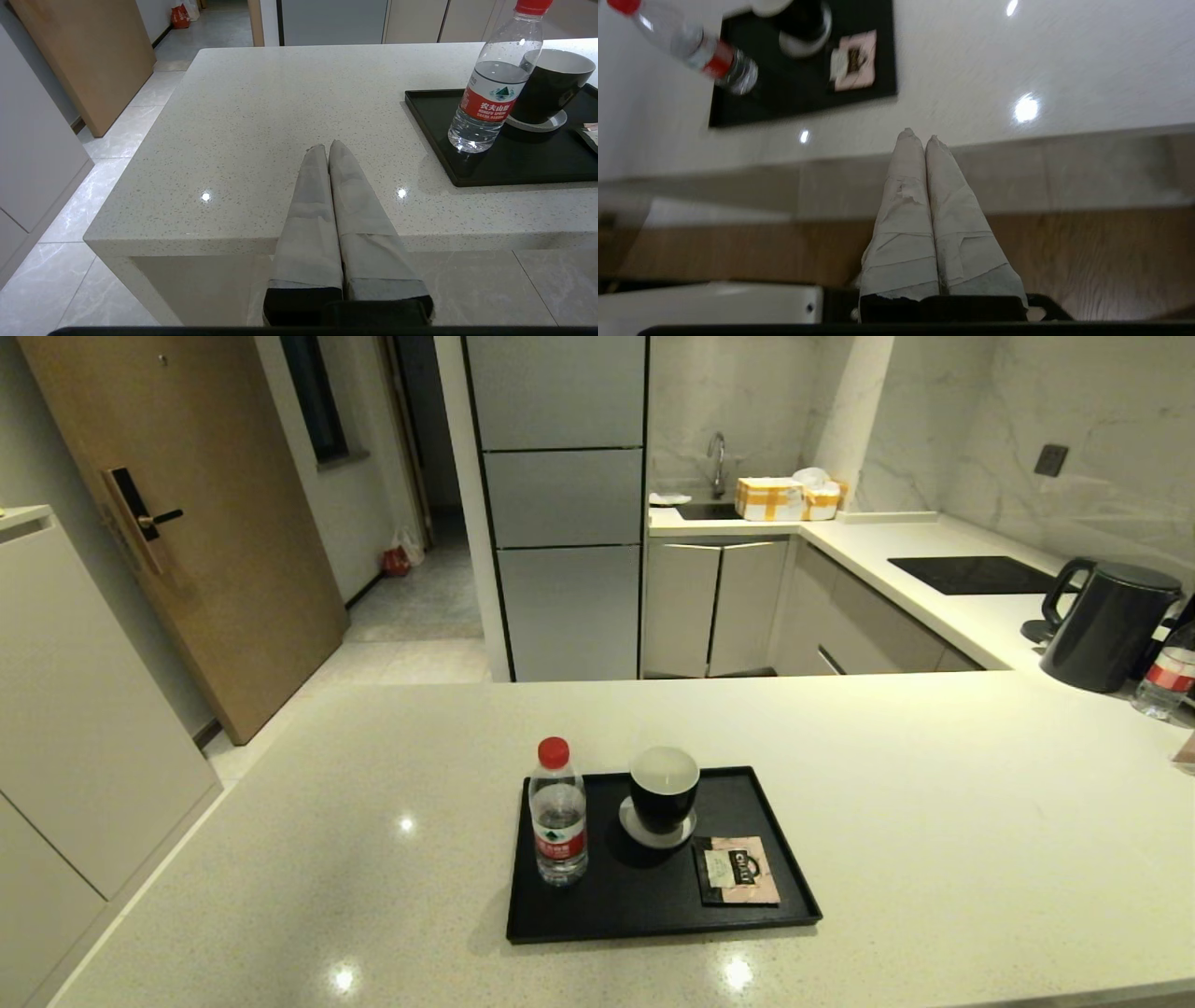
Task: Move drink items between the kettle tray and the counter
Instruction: Pick up the tea cup
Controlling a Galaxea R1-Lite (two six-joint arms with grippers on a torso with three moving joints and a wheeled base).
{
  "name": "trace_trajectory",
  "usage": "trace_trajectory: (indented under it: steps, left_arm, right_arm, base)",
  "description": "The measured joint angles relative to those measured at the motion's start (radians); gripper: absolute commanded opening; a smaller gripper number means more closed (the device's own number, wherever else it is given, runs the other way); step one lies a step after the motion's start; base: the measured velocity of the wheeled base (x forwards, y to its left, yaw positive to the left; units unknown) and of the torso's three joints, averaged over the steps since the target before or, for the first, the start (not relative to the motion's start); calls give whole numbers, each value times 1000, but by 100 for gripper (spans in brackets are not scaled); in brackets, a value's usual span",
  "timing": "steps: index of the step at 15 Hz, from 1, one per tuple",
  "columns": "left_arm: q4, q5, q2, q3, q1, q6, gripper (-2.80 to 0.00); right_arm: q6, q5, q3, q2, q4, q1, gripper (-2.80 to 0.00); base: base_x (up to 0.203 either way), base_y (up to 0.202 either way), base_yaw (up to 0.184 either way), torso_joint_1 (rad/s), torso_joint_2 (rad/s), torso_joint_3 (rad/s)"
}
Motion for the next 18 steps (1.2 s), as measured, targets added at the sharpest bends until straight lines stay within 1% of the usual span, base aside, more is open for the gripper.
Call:
trace_trajectory:
  steps: [2,4,7,10,12,15,18]
  left_arm:
    - [0,0,0,0,0,0,-280]
    - [0,0,0,0,0,0,-280]
    - [0,0,0,0,0,0,-280]
    - [0,0,0,0,0,0,-280]
    - [0,-1,0,0,0,0,-280]
    - [0,0,0,0,0,0,-280]
    - [0,0,0,0,0,0,-280]
  right_arm:
    - [-4,66,-31,149,4,7,-280]
    - [-20,117,-53,281,0,30,-280]
    - [-87,241,-78,412,-2,63,-280]
    - [-111,279,-101,500,-12,77,-280]
    - [-111,282,-82,530,-83,81,-280]
    - [-105,277,-23,570,-243,101,-280]
    - [-108,279,-8,630,-291,121,-280]
  base:
    - [0,0,0,0,0,0]
    - [0,0,0,0,0,0]
    - [0,0,0,0,0,0]
    - [0,0,0,0,0,0]
    - [0,0,0,0,0,0]
    - [0,0,0,0,0,0]
    - [0,0,0,0,0,0]
